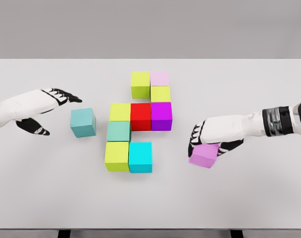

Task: Assemble the squares on the desktop into the number 2

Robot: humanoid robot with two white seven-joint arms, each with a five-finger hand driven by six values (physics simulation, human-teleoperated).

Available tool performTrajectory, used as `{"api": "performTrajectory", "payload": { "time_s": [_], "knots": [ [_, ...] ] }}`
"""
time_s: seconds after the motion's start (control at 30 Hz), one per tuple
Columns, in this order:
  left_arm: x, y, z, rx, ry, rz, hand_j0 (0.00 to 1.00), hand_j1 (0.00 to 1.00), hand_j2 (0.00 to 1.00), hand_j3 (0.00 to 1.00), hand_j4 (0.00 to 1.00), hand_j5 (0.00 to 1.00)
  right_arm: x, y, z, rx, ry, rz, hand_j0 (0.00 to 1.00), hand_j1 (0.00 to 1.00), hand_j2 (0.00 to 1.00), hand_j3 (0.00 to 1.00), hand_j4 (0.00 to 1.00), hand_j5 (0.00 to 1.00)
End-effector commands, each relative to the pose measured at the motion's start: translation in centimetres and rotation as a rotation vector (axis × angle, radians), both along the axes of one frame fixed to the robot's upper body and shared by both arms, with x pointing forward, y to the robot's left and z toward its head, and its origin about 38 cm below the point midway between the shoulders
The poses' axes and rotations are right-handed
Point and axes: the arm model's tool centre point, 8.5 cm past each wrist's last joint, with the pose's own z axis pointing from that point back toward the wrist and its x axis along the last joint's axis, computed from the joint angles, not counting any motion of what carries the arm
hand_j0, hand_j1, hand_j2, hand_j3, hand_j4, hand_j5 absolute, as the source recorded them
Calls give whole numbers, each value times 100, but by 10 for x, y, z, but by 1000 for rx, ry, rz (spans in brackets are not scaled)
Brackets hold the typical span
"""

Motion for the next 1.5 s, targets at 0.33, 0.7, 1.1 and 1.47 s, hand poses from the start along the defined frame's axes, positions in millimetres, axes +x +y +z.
{"api": "performTrajectory", "payload": {
  "time_s": [0.33,0.7,1.1,1.47],
  "knots": [
    [-3,-30,-18,-236,-102,0,100,100,100,100,100,100,0,52,-1,63,-13,103,65,65,65,65,65,65],
    [-7,-28,-46,-180,-44,89,100,100,100,100,100,100,10,63,-17,5,-50,111,65,65,65,65,65,65],
    [-5,-40,-55,-185,-40,102,100,100,100,100,100,100,9,64,-21,-2,-41,114,100,100,100,100,100,100],
    [-1,-44,-66,-139,-34,171,100,100,100,100,100,100,16,45,-9,-27,-71,76,100,100,100,100,100,100]
  ]
}}
